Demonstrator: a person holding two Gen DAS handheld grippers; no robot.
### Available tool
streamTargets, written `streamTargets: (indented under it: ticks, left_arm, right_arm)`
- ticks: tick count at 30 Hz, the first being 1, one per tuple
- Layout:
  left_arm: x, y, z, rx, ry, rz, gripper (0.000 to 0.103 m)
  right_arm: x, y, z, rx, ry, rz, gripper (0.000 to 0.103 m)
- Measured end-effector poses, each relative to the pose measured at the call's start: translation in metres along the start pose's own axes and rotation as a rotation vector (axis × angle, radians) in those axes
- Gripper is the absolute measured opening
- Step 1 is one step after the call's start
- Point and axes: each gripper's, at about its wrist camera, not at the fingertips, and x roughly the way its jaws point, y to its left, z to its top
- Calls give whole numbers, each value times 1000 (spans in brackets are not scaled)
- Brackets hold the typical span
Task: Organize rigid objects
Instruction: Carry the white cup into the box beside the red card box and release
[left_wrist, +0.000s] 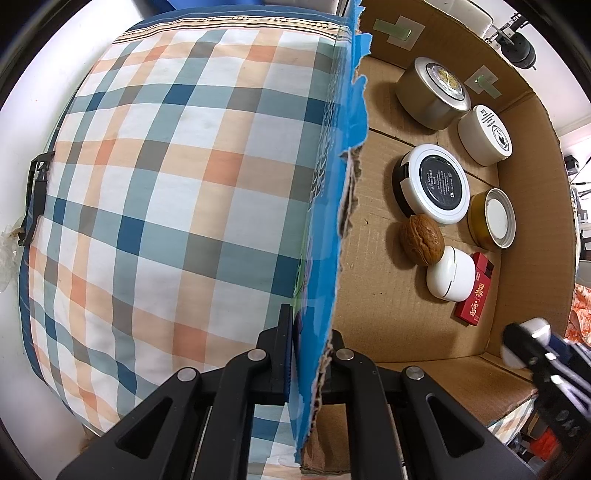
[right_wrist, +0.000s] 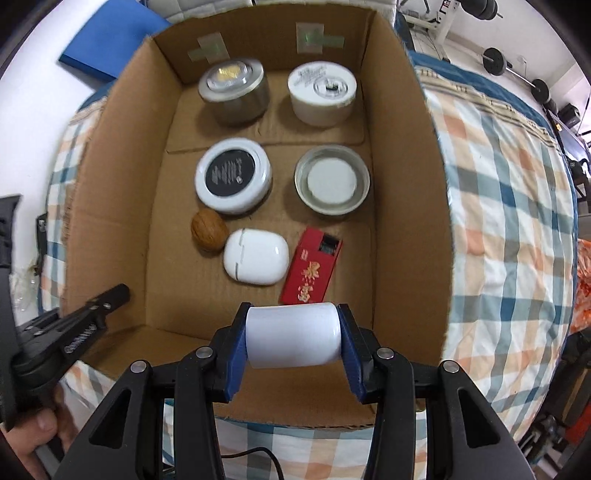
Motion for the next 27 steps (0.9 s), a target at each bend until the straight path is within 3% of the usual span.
streamTargets:
  ticks: [5, 12, 13, 16, 19, 27]
  left_arm:
    - [0, 0, 0, 0, 0, 0, 5]
    - [0, 0, 0, 0, 0, 0, 5]
    - [0, 0, 0, 0, 0, 0, 5]
    - [0, 0, 0, 0, 0, 0, 5]
    - [1, 0, 0, 1, 0, 1, 5]
    - [1, 0, 1, 3, -1, 1, 5]
  right_arm:
    - [12, 5, -4, -5, 16, -43, 47]
    - [18, 5, -3, 21, 36, -29, 49]
    - [17, 5, -3, 27, 39, -25, 55]
    - [18, 5, -2, 35, 45, -4, 89]
    - [15, 3, -2, 50, 38, -2, 103]
    - [-4, 3, 2, 45, -27, -82, 103]
